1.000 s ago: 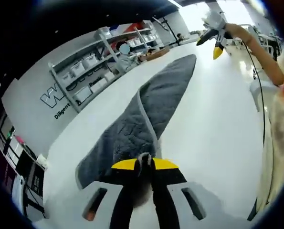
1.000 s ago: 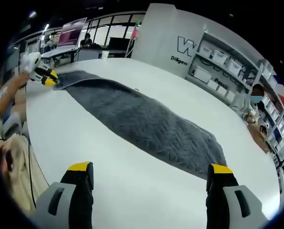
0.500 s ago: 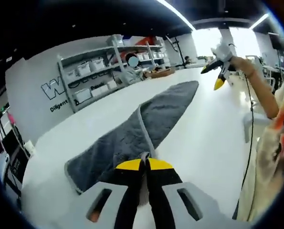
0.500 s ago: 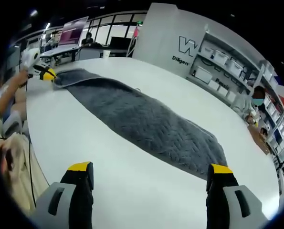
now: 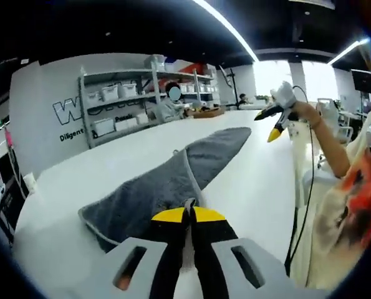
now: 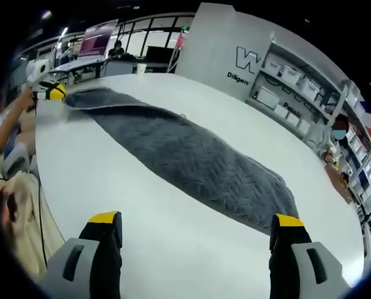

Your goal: Open the folded towel by lifting each exposed corner and separating the folded layers until the towel lies flat within the target outline without major curled edges

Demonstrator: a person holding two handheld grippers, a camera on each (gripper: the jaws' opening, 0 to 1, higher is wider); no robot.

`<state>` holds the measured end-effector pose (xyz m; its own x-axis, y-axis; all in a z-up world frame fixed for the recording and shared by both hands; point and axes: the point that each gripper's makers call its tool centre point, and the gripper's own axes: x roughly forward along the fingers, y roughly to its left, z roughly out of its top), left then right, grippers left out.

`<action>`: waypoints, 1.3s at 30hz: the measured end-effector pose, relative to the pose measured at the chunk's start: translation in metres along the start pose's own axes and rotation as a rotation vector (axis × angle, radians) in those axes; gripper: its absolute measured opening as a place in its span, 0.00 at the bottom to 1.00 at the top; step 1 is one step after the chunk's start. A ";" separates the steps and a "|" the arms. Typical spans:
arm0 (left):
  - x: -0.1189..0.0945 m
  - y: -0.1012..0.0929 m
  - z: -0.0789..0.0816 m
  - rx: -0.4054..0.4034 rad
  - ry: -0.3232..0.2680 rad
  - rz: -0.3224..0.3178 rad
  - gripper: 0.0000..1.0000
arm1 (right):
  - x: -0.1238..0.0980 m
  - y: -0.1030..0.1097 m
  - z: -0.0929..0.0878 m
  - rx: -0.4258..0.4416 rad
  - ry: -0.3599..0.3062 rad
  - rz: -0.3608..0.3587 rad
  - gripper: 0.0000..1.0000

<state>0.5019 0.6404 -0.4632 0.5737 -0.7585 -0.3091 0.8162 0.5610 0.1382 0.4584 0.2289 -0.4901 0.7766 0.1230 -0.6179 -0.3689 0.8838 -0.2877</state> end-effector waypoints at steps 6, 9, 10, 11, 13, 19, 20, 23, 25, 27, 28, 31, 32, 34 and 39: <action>-0.010 -0.011 -0.007 -0.003 0.028 -0.046 0.02 | 0.000 -0.002 -0.001 0.005 0.001 -0.002 0.99; -0.017 -0.011 -0.012 -0.022 0.036 -0.054 0.01 | 0.000 -0.002 -0.002 0.004 0.002 0.000 0.99; -0.019 -0.010 -0.013 -0.031 0.035 -0.055 0.01 | 0.000 -0.001 -0.002 0.004 0.002 0.000 0.99; -0.021 -0.010 -0.014 -0.037 0.034 -0.055 0.01 | 0.000 -0.001 -0.002 0.004 0.002 0.000 0.99; -0.024 -0.008 -0.018 -0.057 0.038 -0.052 0.01 | 0.000 -0.001 -0.002 0.004 0.002 0.000 0.99; -0.023 -0.024 -0.040 -0.021 0.132 -0.108 0.01 | 0.001 0.001 -0.001 -0.002 0.007 0.004 0.99; -0.022 -0.026 -0.043 -0.022 0.144 -0.116 0.01 | 0.001 0.001 -0.001 -0.003 0.007 0.004 0.99; -0.020 -0.029 -0.052 -0.048 0.172 -0.134 0.01 | 0.002 0.003 -0.002 -0.007 0.009 0.006 0.99; -0.020 -0.029 -0.053 -0.053 0.177 -0.134 0.02 | 0.002 0.003 -0.002 -0.006 0.010 0.007 0.99; -0.020 -0.025 -0.053 -0.052 0.173 -0.120 0.02 | 0.002 0.002 -0.003 -0.003 0.011 0.006 0.99; -0.020 -0.024 -0.052 -0.048 0.168 -0.114 0.02 | 0.002 0.002 -0.003 -0.001 0.011 0.005 0.99; -0.020 -0.026 -0.054 -0.038 0.182 -0.120 0.07 | 0.002 0.002 -0.003 -0.001 0.010 0.007 0.99; -0.020 -0.027 -0.054 -0.034 0.185 -0.120 0.12 | 0.002 0.002 -0.003 -0.002 0.010 0.007 0.99; -0.021 -0.027 -0.053 -0.030 0.187 -0.118 0.19 | 0.001 0.002 -0.003 -0.002 0.010 0.006 0.99; -0.025 -0.031 -0.025 -0.083 0.050 -0.132 0.25 | 0.001 0.001 -0.003 -0.001 0.011 0.005 0.99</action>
<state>0.4606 0.6505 -0.4830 0.4560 -0.8111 -0.3664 0.8745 0.4847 0.0153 0.4572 0.2289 -0.4936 0.7691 0.1227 -0.6273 -0.3735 0.8826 -0.2853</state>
